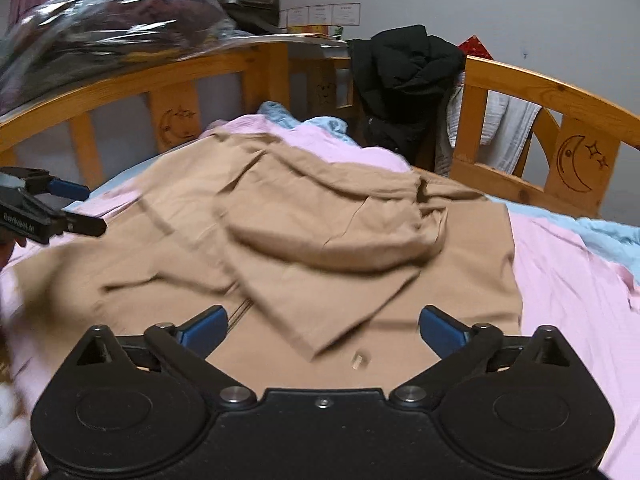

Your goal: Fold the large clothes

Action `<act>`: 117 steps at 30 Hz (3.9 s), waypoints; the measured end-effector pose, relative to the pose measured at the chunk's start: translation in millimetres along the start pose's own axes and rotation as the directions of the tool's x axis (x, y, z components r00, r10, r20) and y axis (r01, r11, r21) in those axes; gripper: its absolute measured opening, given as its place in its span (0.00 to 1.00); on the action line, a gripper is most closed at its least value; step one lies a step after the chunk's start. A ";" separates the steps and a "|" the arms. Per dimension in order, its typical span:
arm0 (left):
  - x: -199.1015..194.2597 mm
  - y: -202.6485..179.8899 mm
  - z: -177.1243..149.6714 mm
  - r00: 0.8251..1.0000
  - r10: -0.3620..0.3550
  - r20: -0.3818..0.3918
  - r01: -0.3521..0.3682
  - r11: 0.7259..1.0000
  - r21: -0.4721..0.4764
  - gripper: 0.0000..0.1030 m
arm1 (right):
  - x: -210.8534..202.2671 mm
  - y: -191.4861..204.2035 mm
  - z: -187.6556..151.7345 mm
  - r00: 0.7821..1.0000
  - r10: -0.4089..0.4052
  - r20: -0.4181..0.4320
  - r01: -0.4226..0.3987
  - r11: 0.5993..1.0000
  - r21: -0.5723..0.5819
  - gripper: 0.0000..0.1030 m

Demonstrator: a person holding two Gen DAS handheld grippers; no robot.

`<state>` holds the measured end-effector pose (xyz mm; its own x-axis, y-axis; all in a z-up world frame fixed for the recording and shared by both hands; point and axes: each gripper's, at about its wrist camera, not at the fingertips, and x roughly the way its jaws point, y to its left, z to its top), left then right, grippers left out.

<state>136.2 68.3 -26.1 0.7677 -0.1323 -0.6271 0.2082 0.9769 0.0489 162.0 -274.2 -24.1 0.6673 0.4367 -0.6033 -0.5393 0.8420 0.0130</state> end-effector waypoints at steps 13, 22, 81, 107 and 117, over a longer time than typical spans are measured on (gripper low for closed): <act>-8.5 -71.0 -58.5 0.988 0.007 -0.157 0.016 0.990 0.143 0.99 | -13.5 76.5 -87.9 0.976 -0.088 -0.200 0.034 0.966 -0.258 0.98; 5.0 -75.4 -55.2 0.981 -0.011 -0.195 0.030 0.995 0.098 0.99 | -4.0 91.0 -101.1 0.967 -0.077 -0.245 -0.010 0.942 -0.334 0.97; -46.2 10.1 -42.1 0.974 0.225 -0.020 -0.217 0.957 0.195 0.05 | -30.2 88.3 -81.9 0.991 -0.054 -0.126 0.001 0.921 -0.389 0.43; -156.4 28.0 -29.4 0.986 0.130 0.103 -0.135 0.990 0.037 0.03 | -141.3 28.0 -39.5 0.940 -0.298 -0.163 0.185 0.851 -0.492 0.02; -77.0 61.5 63.2 0.994 0.113 -0.006 -0.113 0.993 -0.040 0.04 | -106.4 -17.2 42.3 0.950 -0.257 -0.178 0.200 0.938 -0.283 0.03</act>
<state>128.2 128.0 74.3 0.7824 -0.0201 -0.6225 0.0955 0.9915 0.0880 122.0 -321.8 73.6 0.6806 0.1422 -0.7187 -0.5178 0.7874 -0.3345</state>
